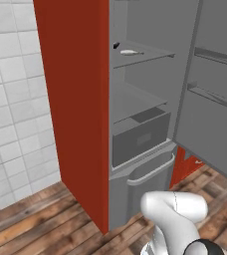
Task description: Place the fish on the counter behind the older fish on the same shelf of the fridge to maintain FIFO order. Close the fridge door when finished.
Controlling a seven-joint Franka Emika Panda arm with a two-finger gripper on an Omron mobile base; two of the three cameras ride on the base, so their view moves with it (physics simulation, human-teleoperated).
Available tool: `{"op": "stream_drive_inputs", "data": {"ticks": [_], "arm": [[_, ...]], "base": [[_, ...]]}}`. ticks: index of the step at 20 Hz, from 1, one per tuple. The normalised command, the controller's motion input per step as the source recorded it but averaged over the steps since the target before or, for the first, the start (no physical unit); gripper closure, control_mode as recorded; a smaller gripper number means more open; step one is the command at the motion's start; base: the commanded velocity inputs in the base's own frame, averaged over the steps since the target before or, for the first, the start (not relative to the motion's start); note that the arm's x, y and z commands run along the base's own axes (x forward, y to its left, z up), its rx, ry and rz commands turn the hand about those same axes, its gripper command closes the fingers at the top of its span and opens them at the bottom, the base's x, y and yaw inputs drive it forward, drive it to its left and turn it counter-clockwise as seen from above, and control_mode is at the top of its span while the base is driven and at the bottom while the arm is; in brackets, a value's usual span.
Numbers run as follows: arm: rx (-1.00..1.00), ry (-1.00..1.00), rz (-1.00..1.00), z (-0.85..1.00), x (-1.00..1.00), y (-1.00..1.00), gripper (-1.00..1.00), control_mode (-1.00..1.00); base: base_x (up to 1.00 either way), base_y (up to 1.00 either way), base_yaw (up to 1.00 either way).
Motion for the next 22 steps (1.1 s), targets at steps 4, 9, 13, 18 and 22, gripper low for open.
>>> {"op": "stream_drive_inputs", "data": {"ticks": [4, 9, 13, 18, 22], "arm": [[0.02, -0.09, 0.00, 0.00, -0.38, -0.42, -1.00, -1.00], [0.00, -0.05, -0.01, 0.00, -0.34, -0.28, -1.00, -1.00], [0.00, -0.02, 0.00, -0.01, -0.29, -0.34, -1.00, -1.00], [0.00, -0.06, 0.00, 0.00, -0.40, -0.31, -1.00, -1.00], [0.00, -0.07, 0.00, -0.06, -0.38, -0.14, -1.00, -1.00]], "base": [[0.00, 0.00, 0.00], [0.00, 0.00, 0.00], [0.00, 0.00, 0.00], [0.00, 0.00, 0.00], [0.00, 0.00, 0.00]]}}
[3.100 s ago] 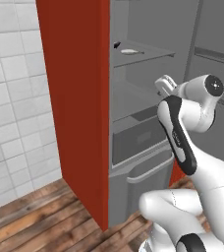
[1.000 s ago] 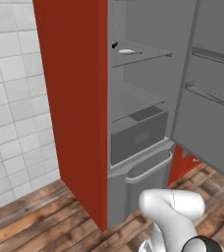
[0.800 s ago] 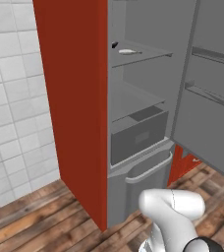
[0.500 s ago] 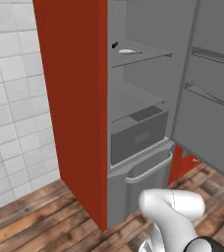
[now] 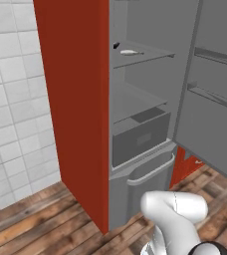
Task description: Place the fish on the counter behind the older fish on the same shelf of the fridge to maintain FIFO order. Close the fridge door when finished.
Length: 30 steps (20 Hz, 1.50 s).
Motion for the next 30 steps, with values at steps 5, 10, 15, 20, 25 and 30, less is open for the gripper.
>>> {"op": "stream_drive_inputs", "data": {"ticks": [5, 10, 15, 20, 25, 30], "arm": [[0.05, -0.04, 0.00, -0.01, -0.38, -0.65, -1.00, -1.00], [0.10, 0.00, -0.04, 0.00, -0.25, -0.86, -1.00, -1.00], [0.06, 0.01, -0.07, -0.01, -0.19, -0.61, -1.00, -1.00], [0.09, -0.02, -0.14, -0.04, -0.67, -0.81, -1.00, -1.00], [0.05, 0.06, -0.02, -0.22, -0.01, -0.64, -1.00, -1.00], [0.00, 0.03, 0.01, -0.25, 0.03, -0.34, -1.00, -1.00]], "base": [[0.00, 0.00, 0.00], [0.00, 0.00, 0.00], [0.00, 0.00, 0.00], [0.00, 0.00, 0.00], [0.00, 0.00, 0.00], [0.00, 0.00, 0.00]]}}
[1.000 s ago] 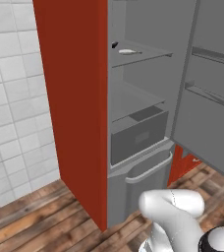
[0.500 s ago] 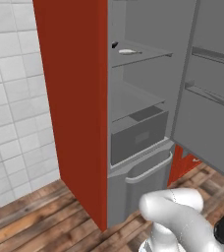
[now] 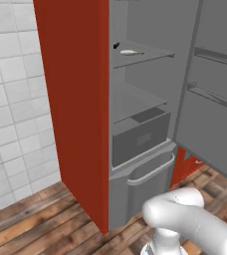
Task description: Place the fish on the counter behind the older fish on the same shelf of the fridge to maintain FIFO order. Close the fridge door when finished.
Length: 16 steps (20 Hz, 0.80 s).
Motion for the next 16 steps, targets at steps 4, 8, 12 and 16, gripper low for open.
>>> {"op": "stream_drive_inputs", "data": {"ticks": [4, 8, 12, 16], "arm": [[0.00, 0.00, 0.09, -0.23, 0.00, -0.43, -1.00, -1.00], [0.00, 0.00, 0.15, -0.15, 0.26, -0.50, -1.00, -1.00], [0.00, 0.00, 0.21, -0.16, 0.46, -0.53, -1.00, -1.00], [0.01, 0.00, 0.20, -0.18, 0.48, -0.55, -1.00, -1.00]], "base": [[0.00, 0.00, 0.00], [0.00, 0.00, 0.00], [0.00, 0.00, 0.00], [0.00, 0.00, 0.00]]}}
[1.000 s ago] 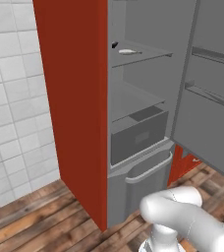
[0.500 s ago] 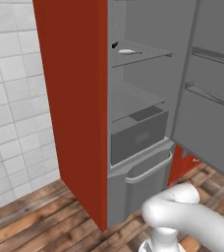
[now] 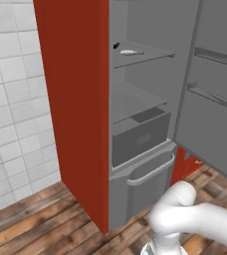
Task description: Place the fish on the counter behind the older fish on the same shelf of the fridge to maintain FIFO order. Close the fridge door when finished.
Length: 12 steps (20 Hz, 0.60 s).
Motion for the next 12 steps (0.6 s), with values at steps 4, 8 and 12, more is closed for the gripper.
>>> {"op": "stream_drive_inputs", "data": {"ticks": [4, 8, 12], "arm": [[0.00, 0.00, 0.16, -0.19, 0.54, -0.44, -1.00, -1.00], [0.00, 0.00, 0.13, -0.21, 0.57, -0.30, -1.00, -1.00], [0.00, 0.01, 0.12, -0.15, 0.56, -0.32, -1.00, -1.00]], "base": [[0.00, 0.00, 0.00], [0.00, 0.00, 0.00], [0.00, 0.00, 0.00]]}}
